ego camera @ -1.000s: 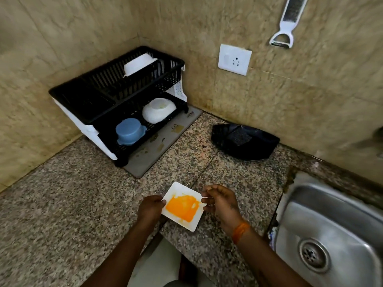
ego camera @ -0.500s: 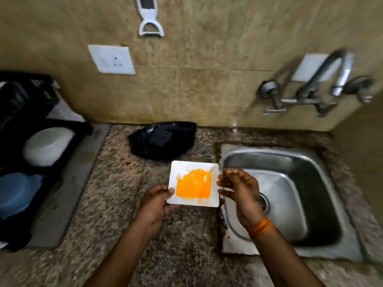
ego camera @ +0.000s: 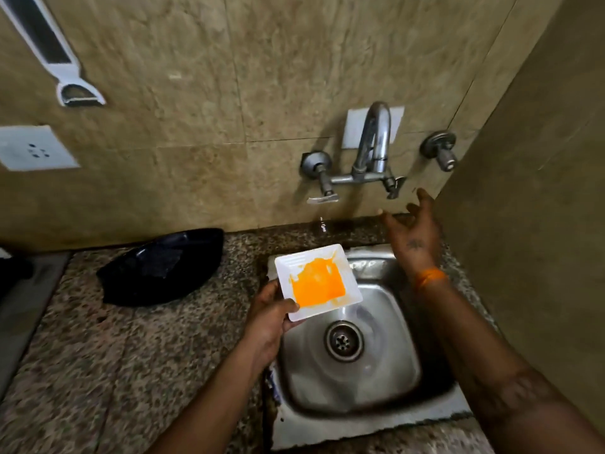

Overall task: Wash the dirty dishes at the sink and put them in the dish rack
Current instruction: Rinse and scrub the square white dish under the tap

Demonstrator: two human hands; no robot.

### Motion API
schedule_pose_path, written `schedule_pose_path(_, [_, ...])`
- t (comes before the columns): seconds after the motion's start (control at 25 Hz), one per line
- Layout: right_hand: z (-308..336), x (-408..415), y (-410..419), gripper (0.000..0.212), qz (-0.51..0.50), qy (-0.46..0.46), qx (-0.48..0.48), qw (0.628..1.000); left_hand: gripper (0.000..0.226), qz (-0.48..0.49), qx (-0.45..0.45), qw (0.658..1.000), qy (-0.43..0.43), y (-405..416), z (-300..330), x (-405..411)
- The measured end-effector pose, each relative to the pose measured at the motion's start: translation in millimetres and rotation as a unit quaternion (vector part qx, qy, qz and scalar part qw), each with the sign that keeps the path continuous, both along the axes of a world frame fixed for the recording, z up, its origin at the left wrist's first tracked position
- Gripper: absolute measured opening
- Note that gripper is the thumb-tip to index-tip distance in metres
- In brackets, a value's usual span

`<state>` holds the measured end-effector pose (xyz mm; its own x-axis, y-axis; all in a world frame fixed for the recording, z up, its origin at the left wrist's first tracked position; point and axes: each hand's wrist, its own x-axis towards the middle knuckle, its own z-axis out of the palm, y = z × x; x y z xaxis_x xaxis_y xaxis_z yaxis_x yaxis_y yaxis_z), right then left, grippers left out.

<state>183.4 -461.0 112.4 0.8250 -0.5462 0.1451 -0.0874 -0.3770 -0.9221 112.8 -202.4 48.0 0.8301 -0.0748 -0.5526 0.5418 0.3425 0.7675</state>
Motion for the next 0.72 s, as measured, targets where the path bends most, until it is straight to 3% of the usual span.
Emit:
schedule_pose_path(0.2, [11.5, 43.6, -20.7, 0.037, -0.020, -0.039, -0.085, 0.995, 0.066, 0.012, -0.025, 1.000, -0.009, -43.7, -0.5, 11.8])
schedule_pose_path(0.32, [7.5, 53.8, -30.1, 0.039, -0.008, -0.045, -0.068, 0.997, 0.059, 0.020, -0.028, 0.999, 0.001, -60.9, 1.6, 9.7])
schedule_pose_path(0.52, [9.7, 63.6, -35.0, 0.036, -0.009, -0.020, -0.117, 0.993, 0.055, 0.015, -0.033, 0.999, 0.012, -78.1, -2.5, 11.7])
schedule_pose_path(0.72, [1.3, 68.4, -43.8, 0.046, 0.010, 0.008, 0.012, 1.000, 0.056, 0.009, -0.037, 0.999, 0.033, -90.9, -12.2, 20.8])
